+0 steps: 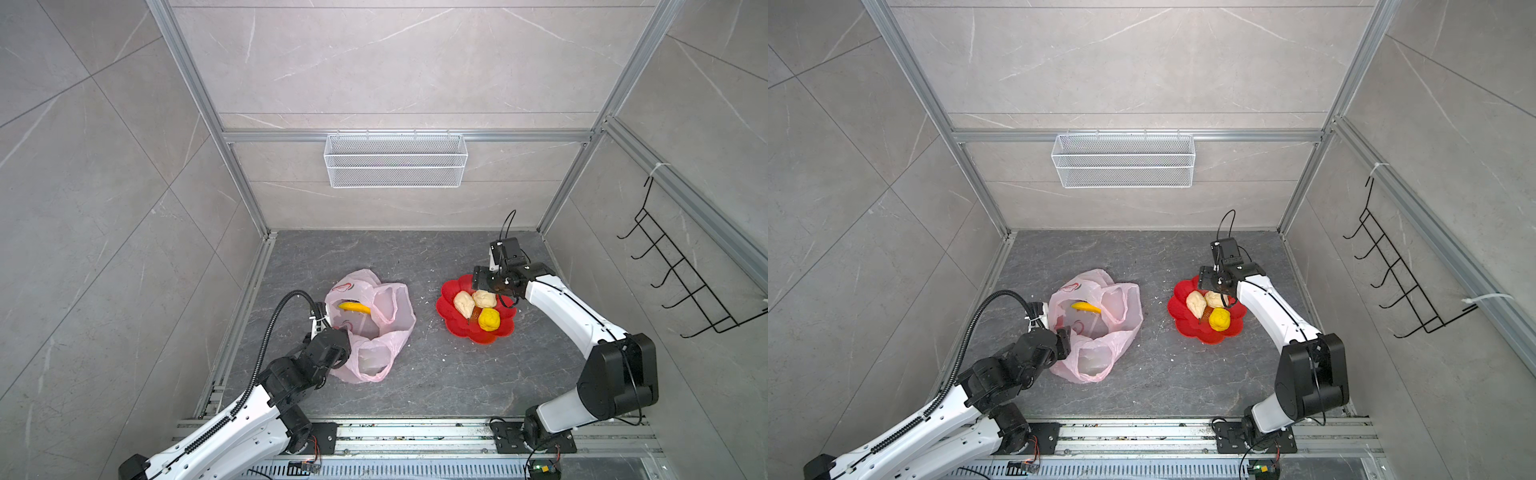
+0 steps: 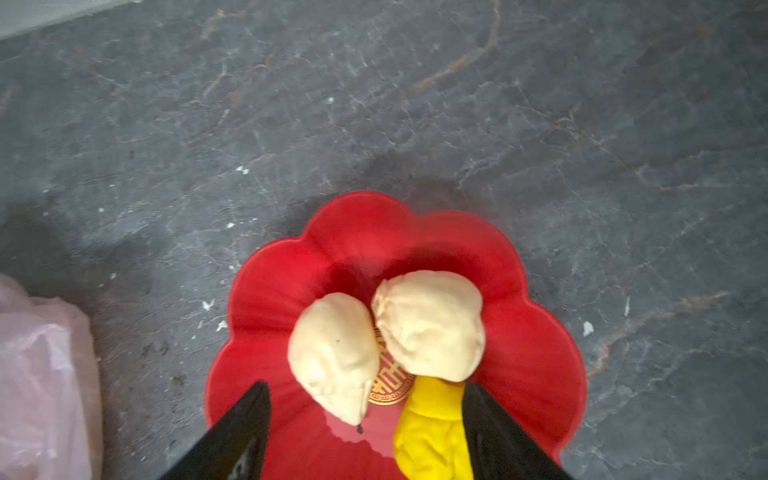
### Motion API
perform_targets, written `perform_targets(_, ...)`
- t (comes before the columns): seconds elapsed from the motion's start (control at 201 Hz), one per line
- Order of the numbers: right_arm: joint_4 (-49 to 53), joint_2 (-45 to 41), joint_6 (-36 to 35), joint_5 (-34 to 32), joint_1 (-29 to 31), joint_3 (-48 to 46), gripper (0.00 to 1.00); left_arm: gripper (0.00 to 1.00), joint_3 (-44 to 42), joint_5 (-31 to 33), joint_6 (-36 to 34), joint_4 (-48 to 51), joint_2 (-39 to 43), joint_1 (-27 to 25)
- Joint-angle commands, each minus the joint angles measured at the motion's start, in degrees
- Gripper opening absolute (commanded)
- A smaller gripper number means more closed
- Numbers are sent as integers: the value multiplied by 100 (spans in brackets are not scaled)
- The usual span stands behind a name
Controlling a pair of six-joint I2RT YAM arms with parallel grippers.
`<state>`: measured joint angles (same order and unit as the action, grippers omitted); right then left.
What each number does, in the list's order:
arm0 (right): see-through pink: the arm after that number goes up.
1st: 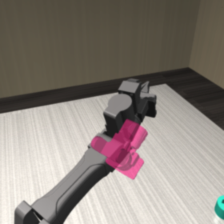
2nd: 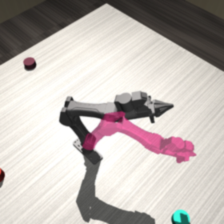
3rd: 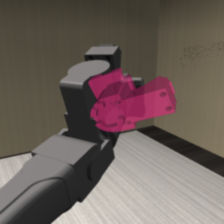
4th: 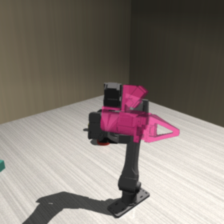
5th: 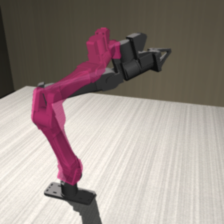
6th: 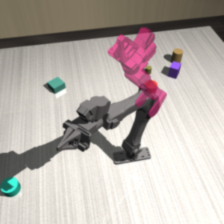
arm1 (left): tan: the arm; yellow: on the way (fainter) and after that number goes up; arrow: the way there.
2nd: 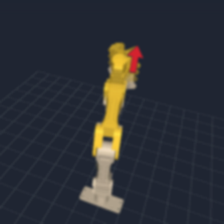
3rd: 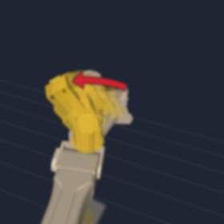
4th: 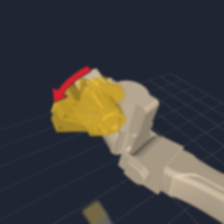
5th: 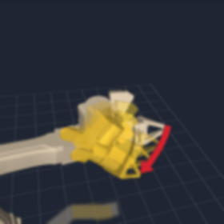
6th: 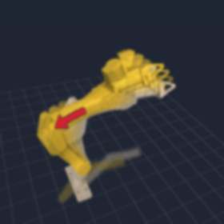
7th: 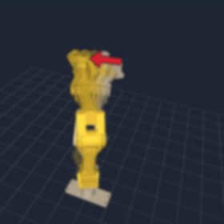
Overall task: Take the fake fruits out of the plastic bag
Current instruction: 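Move right gripper back to the bag while left gripper regrips bag rim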
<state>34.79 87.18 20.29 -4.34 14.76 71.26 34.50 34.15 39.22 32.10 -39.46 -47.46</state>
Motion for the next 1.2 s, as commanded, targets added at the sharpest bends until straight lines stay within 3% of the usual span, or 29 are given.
perform_targets(0.0, 263, -234, -87, -80, 293, 303, 74, 65, 412, 76, -53, 168, -26, 39)
perform_targets(0.224, 124, -190, 104, 238, 1270, 804, 70, 69, 953, -80, -30, 571, -148, 44)
perform_targets(0.408, -606, 97, 524, 809, 1964, 869, 54, 74, 1681, -181, -167, 1375, -438, 59)
perform_targets(0.533, -1017, 415, 774, 1028, 2361, 936, 51, 77, 2437, -625, -852, 1746, -1204, 330)
perform_targets(0.692, -1330, 635, 1018, 1126, 2634, 940, 51, 77, 3413, -2080, -1820, 2143, -2482, 1664)
perform_targets(0.831, -1367, 493, 1071, 1041, 2672, 750, 50, 83, 4379, -2777, -2681, 2778, -3561, 2155)
perform_targets(1.031, -1229, 79, 959, 768, 2670, 462, 50, 88, 5087, -2848, -3750, 3364, -4690, 2369)
perform_targets(1.2, -1185, -90, 985, 718, 2672, 299, 49, 80, 5326, -2883, -4143, 3344, -5123, 2580)
